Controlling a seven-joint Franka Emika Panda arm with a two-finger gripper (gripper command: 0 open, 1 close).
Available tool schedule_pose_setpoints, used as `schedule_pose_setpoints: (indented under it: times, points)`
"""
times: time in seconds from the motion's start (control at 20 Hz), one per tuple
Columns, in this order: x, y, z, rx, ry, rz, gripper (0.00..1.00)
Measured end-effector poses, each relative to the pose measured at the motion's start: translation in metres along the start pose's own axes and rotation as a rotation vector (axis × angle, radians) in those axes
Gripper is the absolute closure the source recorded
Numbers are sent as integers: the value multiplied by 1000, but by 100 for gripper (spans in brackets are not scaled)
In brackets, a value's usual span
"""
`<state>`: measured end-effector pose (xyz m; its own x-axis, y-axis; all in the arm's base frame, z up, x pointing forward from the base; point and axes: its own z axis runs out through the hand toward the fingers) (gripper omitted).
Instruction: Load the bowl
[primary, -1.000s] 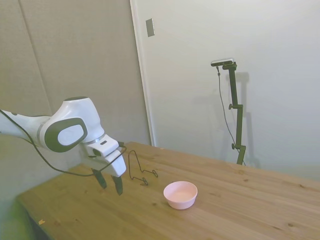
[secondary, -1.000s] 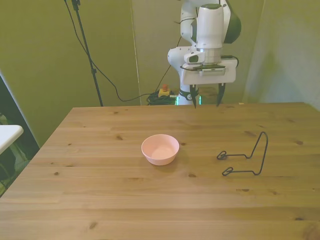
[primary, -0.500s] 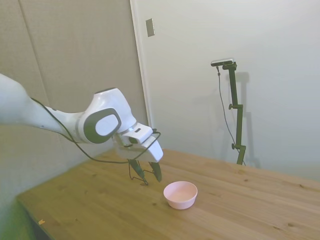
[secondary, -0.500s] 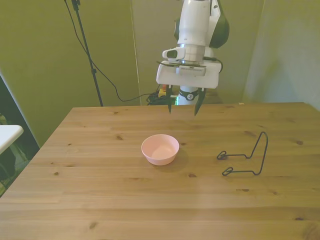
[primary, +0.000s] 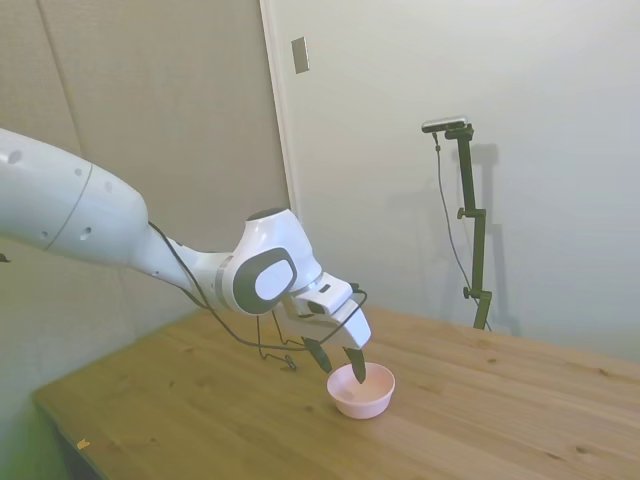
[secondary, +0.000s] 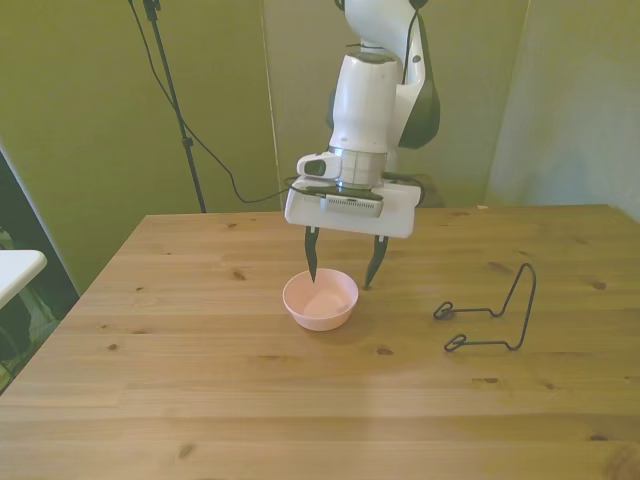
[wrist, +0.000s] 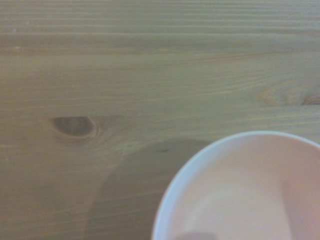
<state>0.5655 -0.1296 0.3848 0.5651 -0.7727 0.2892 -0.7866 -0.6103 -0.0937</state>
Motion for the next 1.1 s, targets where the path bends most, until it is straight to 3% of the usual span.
schedule_pose_setpoints:
  times: [0.05, 0.4, 1.1]
  points:
    - [-1, -3, 6, -5, -5, -1, 100]
    - [-15, -16, 30, -25, -33, -4, 100]
    - [-14, -18, 31, -4, -56, 44, 100]
